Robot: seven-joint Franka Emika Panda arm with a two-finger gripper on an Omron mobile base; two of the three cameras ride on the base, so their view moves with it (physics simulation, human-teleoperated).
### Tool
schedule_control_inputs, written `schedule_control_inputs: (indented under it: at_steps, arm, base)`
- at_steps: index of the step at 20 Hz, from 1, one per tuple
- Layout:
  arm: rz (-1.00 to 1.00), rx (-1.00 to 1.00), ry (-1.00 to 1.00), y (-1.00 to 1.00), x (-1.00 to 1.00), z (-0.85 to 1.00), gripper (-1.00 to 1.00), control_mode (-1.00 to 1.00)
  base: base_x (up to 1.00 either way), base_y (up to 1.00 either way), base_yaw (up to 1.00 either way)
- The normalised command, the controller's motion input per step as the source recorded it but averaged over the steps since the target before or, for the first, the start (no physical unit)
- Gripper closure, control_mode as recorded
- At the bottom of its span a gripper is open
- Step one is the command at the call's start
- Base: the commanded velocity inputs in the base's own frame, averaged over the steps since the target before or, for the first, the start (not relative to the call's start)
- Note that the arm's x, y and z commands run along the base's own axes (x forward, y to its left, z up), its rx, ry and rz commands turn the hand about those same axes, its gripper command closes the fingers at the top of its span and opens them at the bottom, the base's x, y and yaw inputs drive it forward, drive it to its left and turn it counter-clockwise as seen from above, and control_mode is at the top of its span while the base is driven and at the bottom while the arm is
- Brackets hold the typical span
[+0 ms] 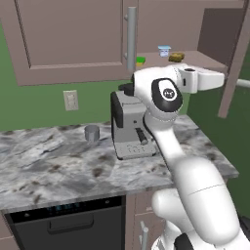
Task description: Pick the sponge and sponge from the cabinet and place them on the counter.
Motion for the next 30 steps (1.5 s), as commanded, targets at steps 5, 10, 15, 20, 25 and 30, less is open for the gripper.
schedule_control_inputs:
  at_steps: [5,10,15,20,25,30]
  arm:
    - [0.0,0.05,0.04,-0.78,0.03,0.0,-1.0,-1.0]
    - [0.01,0.06,0.05,-0.71,0.04,-0.01,-1.0,-1.0]
    - [0.04,0.04,0.03,-0.61,0.03,-0.01,-1.0,-1.0]
    - [0.04,0.04,0.02,-0.61,0.05,-0.03,-1.0,-1.0]
    - [0.04,0.03,0.01,-0.6,0.06,-0.06,-1.0,-1.0]
    - [0.04,0.03,0.0,-0.47,0.07,-0.05,-1.0,-1.0]
  base:
    - [0.0,0.0,0.0]
    - [0.0,0.0,0.0]
    - [0.0,0.0,0.0]
    - [0.0,0.0,0.0]
    - [0.0,0.0,0.0]
    - [0.0,0.0,0.0]
